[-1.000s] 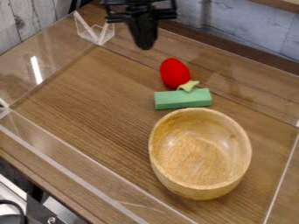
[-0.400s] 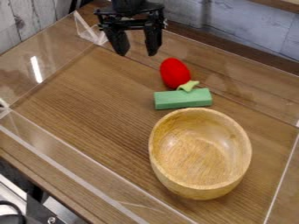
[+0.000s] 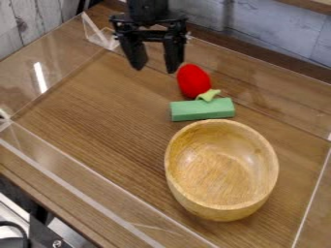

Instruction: Move the red fruit to the left

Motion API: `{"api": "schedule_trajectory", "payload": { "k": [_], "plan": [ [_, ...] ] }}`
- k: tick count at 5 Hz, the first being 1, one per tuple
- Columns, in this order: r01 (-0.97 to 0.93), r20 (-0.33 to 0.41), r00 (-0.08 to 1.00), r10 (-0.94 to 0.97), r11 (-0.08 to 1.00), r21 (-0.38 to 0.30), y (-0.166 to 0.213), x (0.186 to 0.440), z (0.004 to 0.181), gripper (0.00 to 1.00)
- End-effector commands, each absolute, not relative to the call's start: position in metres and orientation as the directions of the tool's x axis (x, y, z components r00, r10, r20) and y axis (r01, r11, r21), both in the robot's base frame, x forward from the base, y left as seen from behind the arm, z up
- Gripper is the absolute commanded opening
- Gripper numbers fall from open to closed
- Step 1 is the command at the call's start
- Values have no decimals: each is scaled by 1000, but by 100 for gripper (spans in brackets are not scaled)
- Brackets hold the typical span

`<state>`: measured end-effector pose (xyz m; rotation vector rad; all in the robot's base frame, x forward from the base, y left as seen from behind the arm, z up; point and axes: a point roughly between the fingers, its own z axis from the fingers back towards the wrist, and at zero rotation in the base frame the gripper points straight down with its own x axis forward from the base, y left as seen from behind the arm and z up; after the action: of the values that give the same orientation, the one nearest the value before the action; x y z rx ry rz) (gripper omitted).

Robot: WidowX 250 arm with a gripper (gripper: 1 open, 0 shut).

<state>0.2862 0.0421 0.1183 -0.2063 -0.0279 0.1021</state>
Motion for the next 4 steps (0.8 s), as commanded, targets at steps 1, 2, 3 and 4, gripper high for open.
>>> {"api": "schedule_trajectory", "payload": {
  "k": [1,2,3,4],
  "plan": [
    [29,67,998,-17,983,-181,18,285,134,100],
    [153,74,987,-142,974,-167,-28,283,132,100],
    [174,71,984,-164,971,-161,-67,281,129,100],
    [186,69,982,-177,972,-147,-96,270,127,100]
  ]
}}
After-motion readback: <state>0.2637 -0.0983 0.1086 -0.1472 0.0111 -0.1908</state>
